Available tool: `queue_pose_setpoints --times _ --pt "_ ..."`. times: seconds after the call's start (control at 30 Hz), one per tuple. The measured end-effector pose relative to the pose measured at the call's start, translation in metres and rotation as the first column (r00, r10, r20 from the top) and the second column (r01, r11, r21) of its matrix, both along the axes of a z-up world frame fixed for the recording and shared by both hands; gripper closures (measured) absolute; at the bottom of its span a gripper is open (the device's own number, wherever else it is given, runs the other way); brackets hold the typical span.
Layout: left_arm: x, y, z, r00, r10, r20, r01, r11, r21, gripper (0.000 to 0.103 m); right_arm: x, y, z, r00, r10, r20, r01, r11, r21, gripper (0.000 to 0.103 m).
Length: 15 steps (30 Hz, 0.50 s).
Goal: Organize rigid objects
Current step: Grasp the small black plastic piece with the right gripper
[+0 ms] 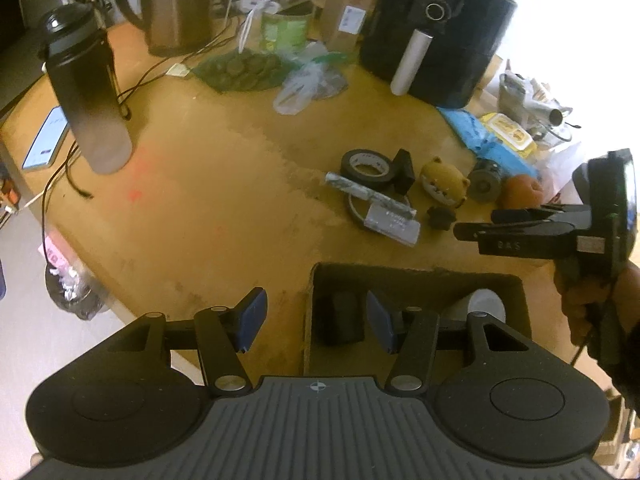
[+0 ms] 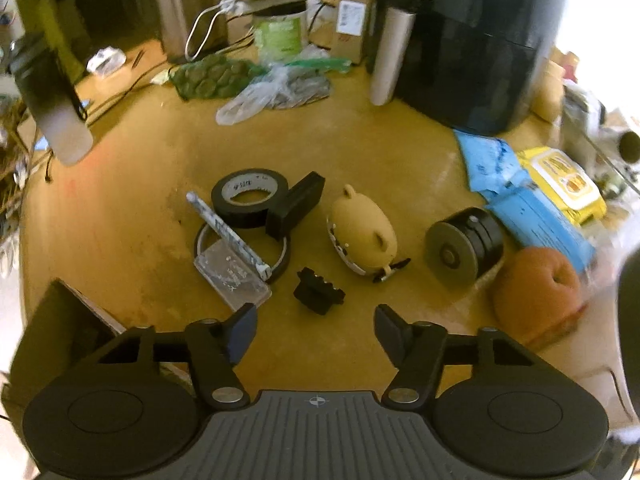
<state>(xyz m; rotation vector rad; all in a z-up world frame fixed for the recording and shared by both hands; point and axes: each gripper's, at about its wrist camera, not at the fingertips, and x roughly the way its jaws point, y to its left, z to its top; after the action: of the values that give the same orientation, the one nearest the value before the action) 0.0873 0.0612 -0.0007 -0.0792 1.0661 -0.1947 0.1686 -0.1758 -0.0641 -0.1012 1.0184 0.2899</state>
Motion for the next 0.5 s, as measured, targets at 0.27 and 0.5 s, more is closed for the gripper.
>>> queue_pose_setpoints --times 0.27,0.5 --pt "-0.006 0.005 -0.006 0.999 0.042 -0.017 -0.042 0.999 -0.002 0.049 0.017 0.017 -0.018 0.994 0.106 0.000 -0.106 0.989 -0.103 0.044" --pt "-0.008 0.006 -0.008 0.998 0.058 -0.021 -0.058 0.998 -0.004 0.049 0.029 0.031 -0.036 0.978 0.207 -0.032 -0.209 0.955 -0.211 0.058"
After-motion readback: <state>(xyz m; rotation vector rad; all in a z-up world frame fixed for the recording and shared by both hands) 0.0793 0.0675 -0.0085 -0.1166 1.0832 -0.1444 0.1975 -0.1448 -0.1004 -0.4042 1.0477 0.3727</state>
